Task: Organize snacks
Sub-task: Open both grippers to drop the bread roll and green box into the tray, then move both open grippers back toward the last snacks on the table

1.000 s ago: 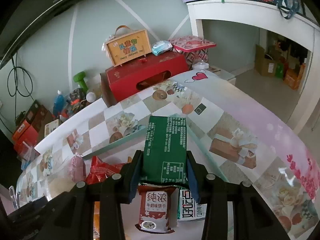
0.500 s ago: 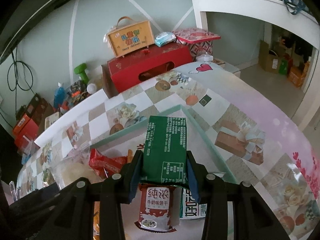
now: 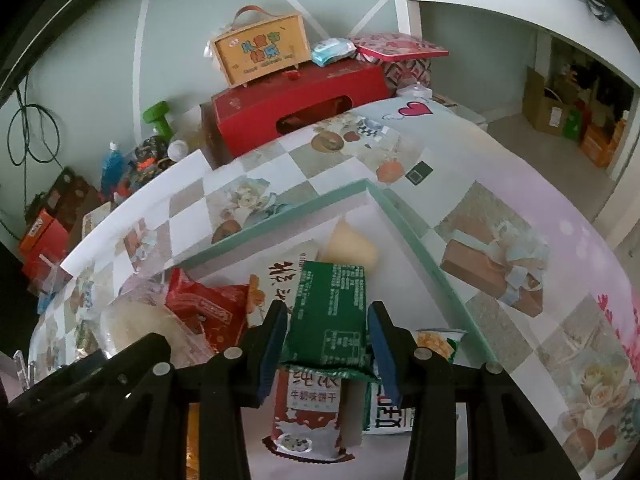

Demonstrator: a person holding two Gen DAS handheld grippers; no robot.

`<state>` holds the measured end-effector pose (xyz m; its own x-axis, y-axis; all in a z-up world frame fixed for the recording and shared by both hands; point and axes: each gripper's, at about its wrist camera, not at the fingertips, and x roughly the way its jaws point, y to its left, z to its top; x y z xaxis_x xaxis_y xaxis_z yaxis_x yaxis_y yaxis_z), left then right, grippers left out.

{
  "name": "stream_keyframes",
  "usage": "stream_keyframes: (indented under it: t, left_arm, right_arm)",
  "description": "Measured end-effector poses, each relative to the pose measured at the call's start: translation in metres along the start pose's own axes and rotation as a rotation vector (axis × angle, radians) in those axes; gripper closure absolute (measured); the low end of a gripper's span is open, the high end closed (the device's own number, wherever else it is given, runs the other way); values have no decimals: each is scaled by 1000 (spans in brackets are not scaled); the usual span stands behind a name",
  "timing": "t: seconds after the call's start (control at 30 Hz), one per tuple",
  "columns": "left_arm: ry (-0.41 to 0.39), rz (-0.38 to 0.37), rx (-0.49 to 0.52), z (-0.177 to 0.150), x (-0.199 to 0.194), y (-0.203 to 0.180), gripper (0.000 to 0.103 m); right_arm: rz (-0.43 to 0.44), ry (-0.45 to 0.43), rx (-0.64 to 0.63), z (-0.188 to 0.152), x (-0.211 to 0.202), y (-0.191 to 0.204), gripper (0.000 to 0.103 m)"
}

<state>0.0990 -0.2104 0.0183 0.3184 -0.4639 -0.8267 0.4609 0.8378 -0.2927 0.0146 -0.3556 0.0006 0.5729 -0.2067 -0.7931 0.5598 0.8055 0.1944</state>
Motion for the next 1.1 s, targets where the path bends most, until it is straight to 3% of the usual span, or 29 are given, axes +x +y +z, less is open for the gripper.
stream_keyframes:
  t: [0.07, 0.33, 0.43, 0.5, 0.73, 0.9, 0.93, 0.97, 1.07, 1.1]
  left_arm:
    - [-8, -15, -13, 0, -5, 2, 32]
    - [-64, -27, -50, 1, -35, 14, 31]
    - [-96, 24, -63, -1, -49, 26, 30]
    - [-115, 75, -71, -3, -54, 35, 16]
    - [-126, 196, -143, -6, -49, 71, 10]
    - [-110, 240, -155, -10, -41, 77, 9]
    - [-107, 248, -154, -11, -40, 77, 9]
    - [-107, 255, -150, -12, -40, 77, 9]
    - [-109, 291, -132, -14, -39, 76, 8]
    - [-110, 308, -122, -15, -38, 75, 3]
  right_arm:
    - [0, -4, -9, 0, -2, 2, 58]
    - [5, -38, -15, 3, -16, 7, 54]
    - [3, -41, -20, 4, -17, 9, 45]
    - [2, -37, -20, 3, -15, 11, 22]
    - [7, -20, -65, 1, -9, 22, 13]
    - [13, -10, -94, -2, -5, 29, 12]
    - [15, -10, -95, -2, -5, 30, 9]
    - [15, -11, -95, -2, -4, 30, 0]
    - [16, -22, -99, -2, -6, 31, 0]
    - [19, -23, -98, -3, -6, 31, 0]
